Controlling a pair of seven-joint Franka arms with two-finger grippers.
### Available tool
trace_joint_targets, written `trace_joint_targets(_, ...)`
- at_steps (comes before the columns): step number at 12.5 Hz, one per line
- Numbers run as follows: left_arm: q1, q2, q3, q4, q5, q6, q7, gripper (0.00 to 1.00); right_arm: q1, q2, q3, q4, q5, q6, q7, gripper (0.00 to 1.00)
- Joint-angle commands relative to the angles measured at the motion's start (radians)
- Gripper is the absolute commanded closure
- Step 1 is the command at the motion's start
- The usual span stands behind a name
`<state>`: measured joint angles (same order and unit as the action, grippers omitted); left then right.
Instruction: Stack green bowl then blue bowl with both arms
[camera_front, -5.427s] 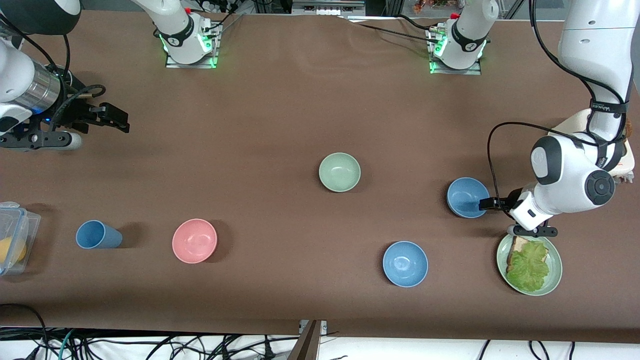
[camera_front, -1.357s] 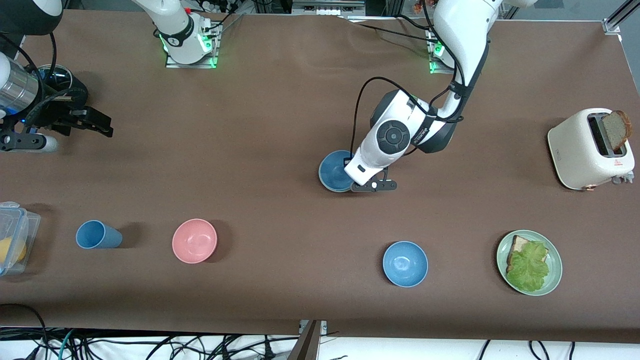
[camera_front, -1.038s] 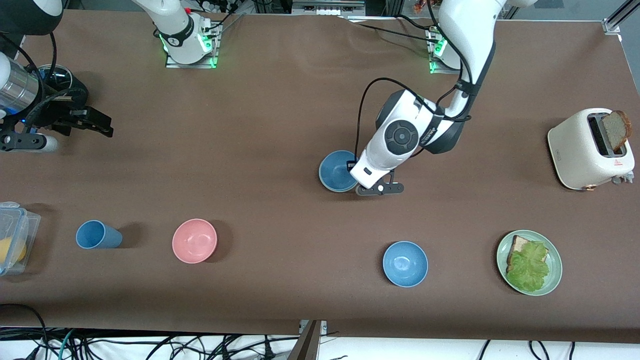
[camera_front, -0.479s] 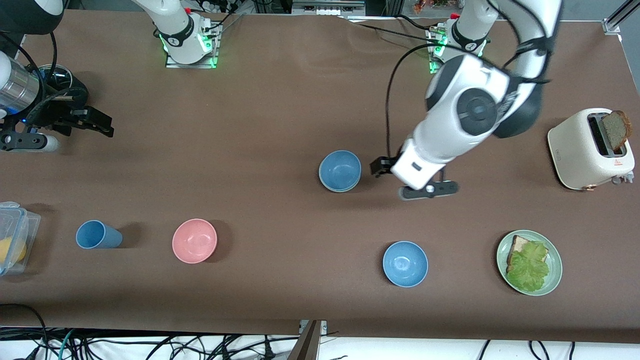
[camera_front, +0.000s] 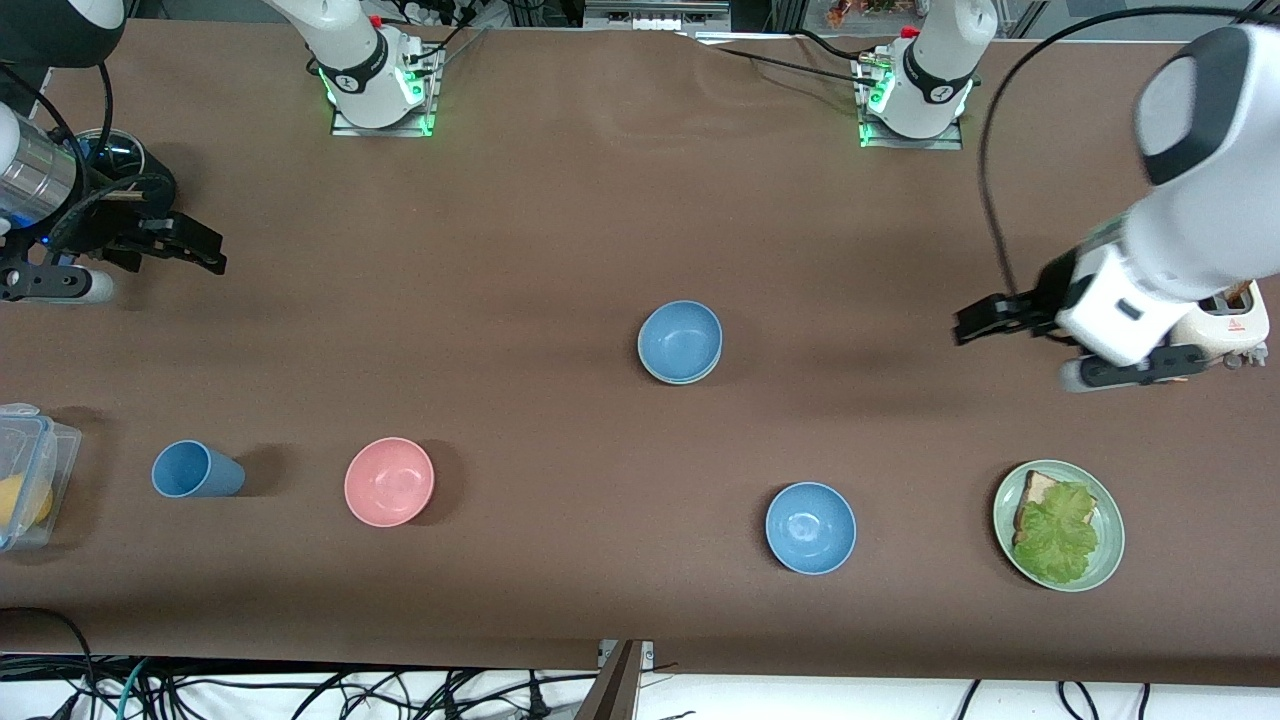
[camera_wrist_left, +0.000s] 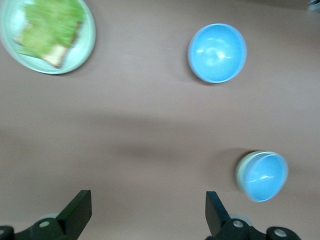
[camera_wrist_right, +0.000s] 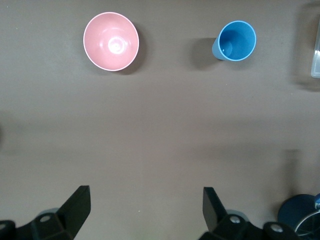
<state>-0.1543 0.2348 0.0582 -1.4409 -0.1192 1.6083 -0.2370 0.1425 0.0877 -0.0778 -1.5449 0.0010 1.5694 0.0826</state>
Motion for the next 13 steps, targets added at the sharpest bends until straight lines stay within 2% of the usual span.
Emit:
trace_joint_targets(1, 0.071, -0.051, -0.024, -0.024, 0.035, -0.072, 0.131, 0.00, -0.008, 0.012, 0.006, 0.028, 0.005, -0.011, 0.009, 0.01)
trace_joint_targets(3, 0.107, -0.058, -0.024, -0.027, 0.035, -0.106, 0.211, 0.00, -0.006, 0.012, 0.006, 0.028, 0.005, -0.012, 0.009, 0.01)
trace_joint_targets(13, 0.173, -0.071, -0.026, -0.052, 0.036, -0.096, 0.217, 0.00, -0.008, 0.012, 0.006, 0.028, 0.005, -0.011, 0.009, 0.01)
